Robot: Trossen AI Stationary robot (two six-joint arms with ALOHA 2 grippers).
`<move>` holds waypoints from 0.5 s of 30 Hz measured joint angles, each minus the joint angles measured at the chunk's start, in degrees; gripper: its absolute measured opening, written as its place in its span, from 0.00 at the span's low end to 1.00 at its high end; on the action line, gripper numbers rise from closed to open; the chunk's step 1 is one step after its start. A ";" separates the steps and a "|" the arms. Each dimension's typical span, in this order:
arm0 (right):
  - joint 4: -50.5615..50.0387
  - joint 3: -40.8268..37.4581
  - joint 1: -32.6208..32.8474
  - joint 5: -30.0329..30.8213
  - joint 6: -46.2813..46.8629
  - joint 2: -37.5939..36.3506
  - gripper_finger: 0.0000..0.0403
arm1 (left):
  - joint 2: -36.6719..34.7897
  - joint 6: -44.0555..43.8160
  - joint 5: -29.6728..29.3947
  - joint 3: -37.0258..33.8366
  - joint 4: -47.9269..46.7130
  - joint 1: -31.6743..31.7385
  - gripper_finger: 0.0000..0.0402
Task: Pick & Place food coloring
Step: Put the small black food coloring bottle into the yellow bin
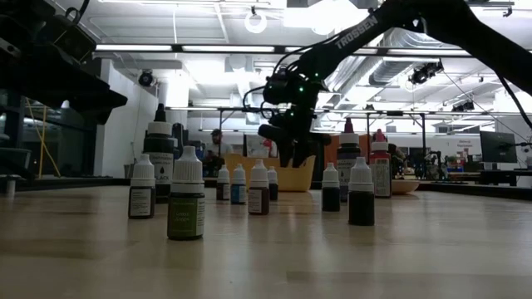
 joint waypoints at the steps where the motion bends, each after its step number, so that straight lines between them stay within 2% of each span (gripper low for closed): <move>1: -0.09 0.00 0.08 0.03 -0.14 0.00 0.38 | 0.01 0.00 0.00 0.01 0.00 0.01 0.41; 15: -1.44 0.00 2.09 3.33 -4.58 -7.35 0.38 | 0.01 0.00 0.00 0.01 0.00 0.00 0.41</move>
